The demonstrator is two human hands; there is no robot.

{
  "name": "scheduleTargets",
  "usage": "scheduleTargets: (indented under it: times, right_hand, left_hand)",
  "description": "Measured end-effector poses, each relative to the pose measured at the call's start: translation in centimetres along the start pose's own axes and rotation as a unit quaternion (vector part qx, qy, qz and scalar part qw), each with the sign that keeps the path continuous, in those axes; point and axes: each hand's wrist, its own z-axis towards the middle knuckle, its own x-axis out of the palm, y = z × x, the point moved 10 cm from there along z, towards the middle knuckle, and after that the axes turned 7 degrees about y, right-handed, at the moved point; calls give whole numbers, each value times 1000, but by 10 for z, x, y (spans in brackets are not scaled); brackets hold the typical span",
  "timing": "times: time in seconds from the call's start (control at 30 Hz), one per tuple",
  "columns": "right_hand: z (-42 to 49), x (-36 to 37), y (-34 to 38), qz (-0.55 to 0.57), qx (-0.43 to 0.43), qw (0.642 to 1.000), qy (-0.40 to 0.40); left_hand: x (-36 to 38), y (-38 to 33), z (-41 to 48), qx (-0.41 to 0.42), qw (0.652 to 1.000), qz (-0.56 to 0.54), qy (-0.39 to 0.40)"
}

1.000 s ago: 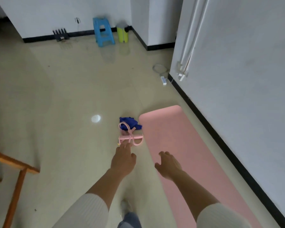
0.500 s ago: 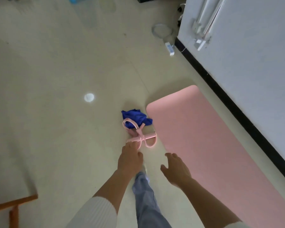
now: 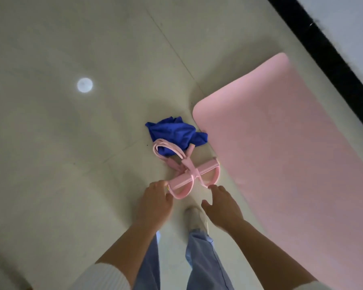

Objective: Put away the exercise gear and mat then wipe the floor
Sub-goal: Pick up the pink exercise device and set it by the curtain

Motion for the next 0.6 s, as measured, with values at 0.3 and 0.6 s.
scheduleTargets:
  times: [0.3, 0.6]
  right_hand:
    - [157, 55, -12, 53, 52, 996, -43]
    - [266, 78, -19, 31, 22, 989, -143]
  left_hand:
    - [66, 74, 168, -19, 997, -25, 65]
    - [151, 129, 274, -199, 892, -392, 100]
